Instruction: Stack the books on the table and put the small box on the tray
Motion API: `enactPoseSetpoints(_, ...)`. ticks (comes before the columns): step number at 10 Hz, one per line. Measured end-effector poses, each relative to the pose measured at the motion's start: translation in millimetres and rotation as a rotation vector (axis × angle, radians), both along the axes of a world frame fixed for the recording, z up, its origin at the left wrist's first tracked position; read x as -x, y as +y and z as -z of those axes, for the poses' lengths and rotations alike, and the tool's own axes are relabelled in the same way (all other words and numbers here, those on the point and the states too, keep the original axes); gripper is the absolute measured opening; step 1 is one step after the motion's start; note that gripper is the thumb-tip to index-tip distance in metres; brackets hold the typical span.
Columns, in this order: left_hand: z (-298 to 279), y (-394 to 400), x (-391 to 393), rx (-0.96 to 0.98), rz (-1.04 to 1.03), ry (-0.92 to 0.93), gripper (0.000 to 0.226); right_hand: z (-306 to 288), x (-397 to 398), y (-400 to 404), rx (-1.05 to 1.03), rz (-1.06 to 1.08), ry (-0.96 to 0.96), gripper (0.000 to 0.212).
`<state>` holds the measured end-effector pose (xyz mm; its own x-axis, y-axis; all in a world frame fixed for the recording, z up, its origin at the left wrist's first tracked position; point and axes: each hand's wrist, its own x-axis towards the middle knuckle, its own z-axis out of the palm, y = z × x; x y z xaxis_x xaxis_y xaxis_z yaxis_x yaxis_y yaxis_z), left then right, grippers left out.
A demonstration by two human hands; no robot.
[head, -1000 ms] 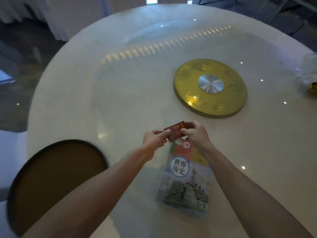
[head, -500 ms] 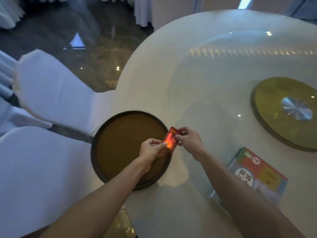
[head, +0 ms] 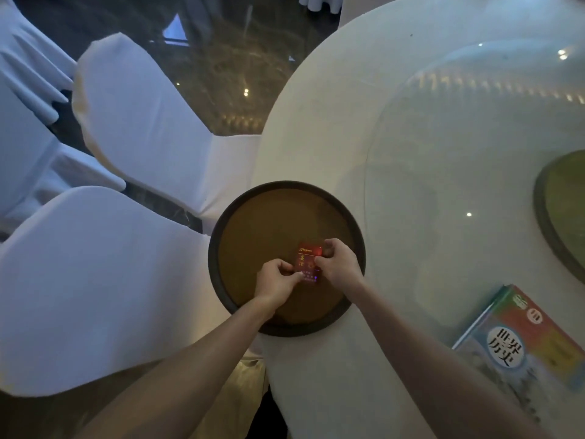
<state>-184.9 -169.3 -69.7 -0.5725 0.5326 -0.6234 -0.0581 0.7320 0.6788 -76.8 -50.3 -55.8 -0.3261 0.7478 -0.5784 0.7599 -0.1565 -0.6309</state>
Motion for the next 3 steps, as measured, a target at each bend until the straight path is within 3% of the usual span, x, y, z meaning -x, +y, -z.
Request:
enactPoseSetpoints(2,-3,5,4,0.051,0.121,0.055,0.024,-4,-6,-1,0.019,-0.006,0.018,0.045)
enactPoseSetpoints(3,-16,9,4,0.062,0.192,0.200,0.039,-14,-12,0,-0.008,-0.014,-0.008,0.045)
